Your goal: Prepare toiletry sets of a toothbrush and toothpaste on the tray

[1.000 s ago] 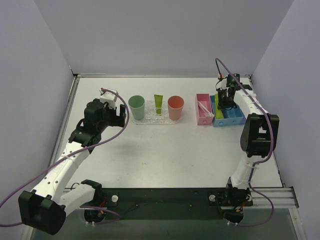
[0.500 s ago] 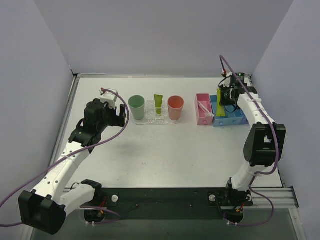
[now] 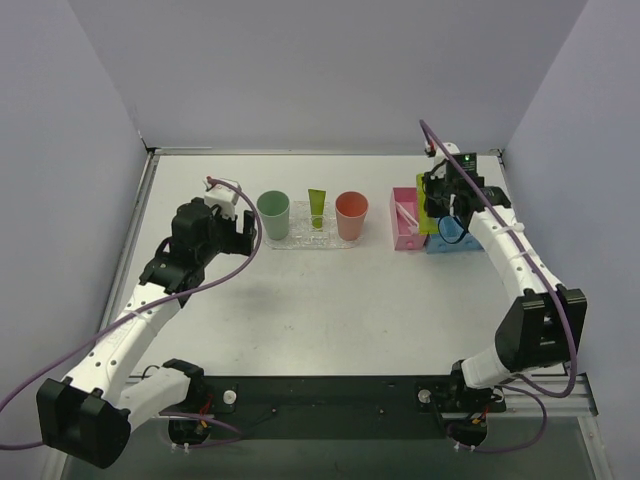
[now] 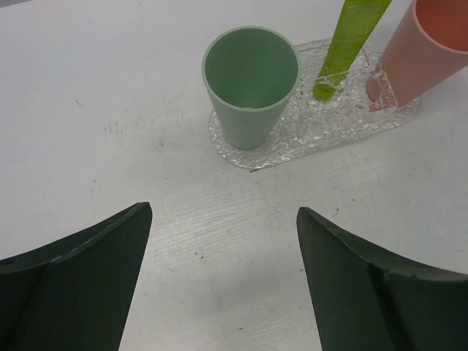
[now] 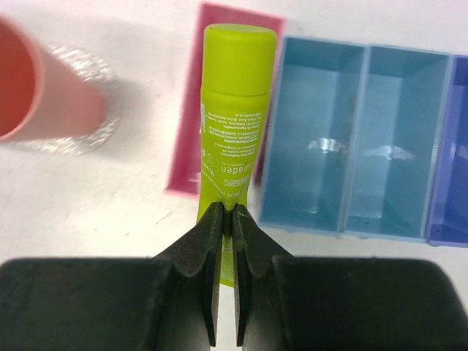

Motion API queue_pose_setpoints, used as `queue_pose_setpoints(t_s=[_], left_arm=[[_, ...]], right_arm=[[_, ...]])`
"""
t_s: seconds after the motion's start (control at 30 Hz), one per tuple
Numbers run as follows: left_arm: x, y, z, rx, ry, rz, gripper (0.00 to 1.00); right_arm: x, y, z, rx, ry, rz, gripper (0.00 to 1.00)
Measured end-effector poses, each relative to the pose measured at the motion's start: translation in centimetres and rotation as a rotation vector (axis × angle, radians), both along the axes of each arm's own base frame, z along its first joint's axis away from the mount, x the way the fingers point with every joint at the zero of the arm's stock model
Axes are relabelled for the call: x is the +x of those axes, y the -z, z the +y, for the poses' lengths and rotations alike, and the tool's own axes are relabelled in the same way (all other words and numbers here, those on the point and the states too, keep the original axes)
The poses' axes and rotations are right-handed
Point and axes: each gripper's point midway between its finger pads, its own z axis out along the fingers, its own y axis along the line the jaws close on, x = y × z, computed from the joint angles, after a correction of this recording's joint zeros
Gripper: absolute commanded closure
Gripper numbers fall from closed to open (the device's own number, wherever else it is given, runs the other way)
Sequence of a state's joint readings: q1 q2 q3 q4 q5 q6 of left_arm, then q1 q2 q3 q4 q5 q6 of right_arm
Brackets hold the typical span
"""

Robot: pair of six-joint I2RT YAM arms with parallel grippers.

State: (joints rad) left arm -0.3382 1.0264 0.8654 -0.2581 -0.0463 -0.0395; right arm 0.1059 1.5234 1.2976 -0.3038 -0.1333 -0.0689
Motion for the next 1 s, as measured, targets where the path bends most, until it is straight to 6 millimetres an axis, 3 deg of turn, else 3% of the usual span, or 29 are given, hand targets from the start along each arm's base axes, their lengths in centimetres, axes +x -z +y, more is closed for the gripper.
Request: queue_pose_setpoints(t_s=[0.23, 0.4, 0.67, 0.87, 1.0], left_arm=[[-1.0, 0.1, -3.0, -0.022, 0.115, 0.009, 0.09], [-2.4, -0.1, -6.3, -0.06, 0.256, 0.014, 0.09], [-6.3, -1.5, -12.9, -0.243, 0.581, 0.052, 0.09], [-7.5, -2.4, -15.1, -0.375, 0.682, 0.101, 0.09], [-7.5, -2.3, -15.4, -0.438, 0.695, 0.149, 0.09]], right_arm=[[-4.2, -1.8, 4.8, 0.023, -0.134, -0.037, 1.0], [-7.1, -3.0, 7.7, 0.054, -0.231, -0.067, 1.0], [-12.5, -1.7, 14.3, 0.098, -0.475, -0.021, 1.0], [-15.2, -1.4, 17.7, 0.132, -0.608, 0.004, 1.0], [-16.6, -1.5, 19.2, 0.146, -0.678, 0.013, 1.0]])
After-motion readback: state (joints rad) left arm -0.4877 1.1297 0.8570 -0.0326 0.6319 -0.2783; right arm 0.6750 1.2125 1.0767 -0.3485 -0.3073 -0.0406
